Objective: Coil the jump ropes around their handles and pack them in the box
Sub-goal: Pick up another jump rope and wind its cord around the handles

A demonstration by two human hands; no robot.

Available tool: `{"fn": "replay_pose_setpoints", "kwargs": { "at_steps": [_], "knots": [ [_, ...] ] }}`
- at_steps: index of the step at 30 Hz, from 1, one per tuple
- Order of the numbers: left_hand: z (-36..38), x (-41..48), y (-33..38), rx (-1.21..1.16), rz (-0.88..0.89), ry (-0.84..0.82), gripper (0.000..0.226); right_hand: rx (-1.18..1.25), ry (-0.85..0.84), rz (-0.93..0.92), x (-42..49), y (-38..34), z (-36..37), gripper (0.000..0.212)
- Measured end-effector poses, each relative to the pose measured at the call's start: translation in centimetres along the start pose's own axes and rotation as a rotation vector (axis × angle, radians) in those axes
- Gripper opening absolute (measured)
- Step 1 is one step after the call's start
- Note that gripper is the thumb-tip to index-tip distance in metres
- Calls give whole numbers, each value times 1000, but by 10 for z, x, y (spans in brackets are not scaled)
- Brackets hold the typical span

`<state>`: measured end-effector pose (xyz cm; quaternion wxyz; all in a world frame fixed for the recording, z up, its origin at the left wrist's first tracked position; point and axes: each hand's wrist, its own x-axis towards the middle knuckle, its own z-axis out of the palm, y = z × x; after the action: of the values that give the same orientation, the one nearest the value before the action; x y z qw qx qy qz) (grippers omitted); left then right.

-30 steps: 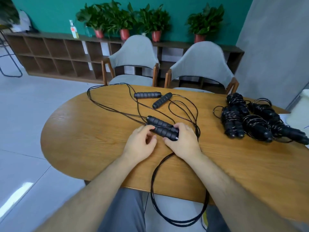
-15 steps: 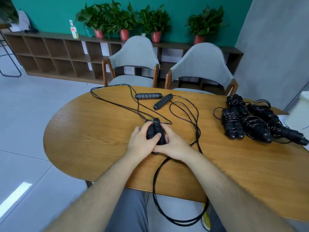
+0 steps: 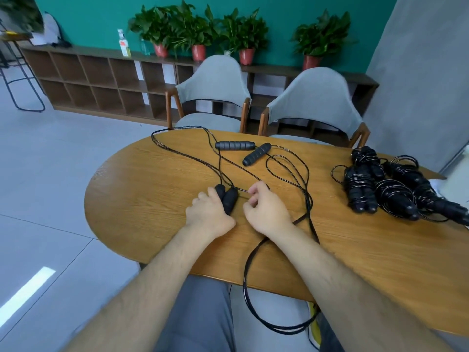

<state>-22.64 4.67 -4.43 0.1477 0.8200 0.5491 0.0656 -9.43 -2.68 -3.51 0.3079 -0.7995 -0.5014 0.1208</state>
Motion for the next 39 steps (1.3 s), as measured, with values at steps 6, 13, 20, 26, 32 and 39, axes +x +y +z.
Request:
{"fn": "replay_pose_setpoints", "kwargs": {
  "at_steps": [6,13,20,26,32,39],
  "knots": [
    [-4,-6,-46,19,104,157,59,-398,-5,-297,23,-23,19,85],
    [-13,1,-90,-59,165,260,57,-409,-339,-378,61,-50,40,78],
    [-42,-4,-110,-518,15,340,68,-319,-56,-527,76,-57,43,37],
    [-61,-4,-101,-1071,-71,417,54,-141,-33,-319,74,-41,20,45],
    [-69,-11,-27,-1335,187,43,67,-83,33,-425,42,-41,-10,40],
    [-69,-20,61,-1144,474,-91,59,-244,-49,-472,26,-1,-56,13]
  ]
}}
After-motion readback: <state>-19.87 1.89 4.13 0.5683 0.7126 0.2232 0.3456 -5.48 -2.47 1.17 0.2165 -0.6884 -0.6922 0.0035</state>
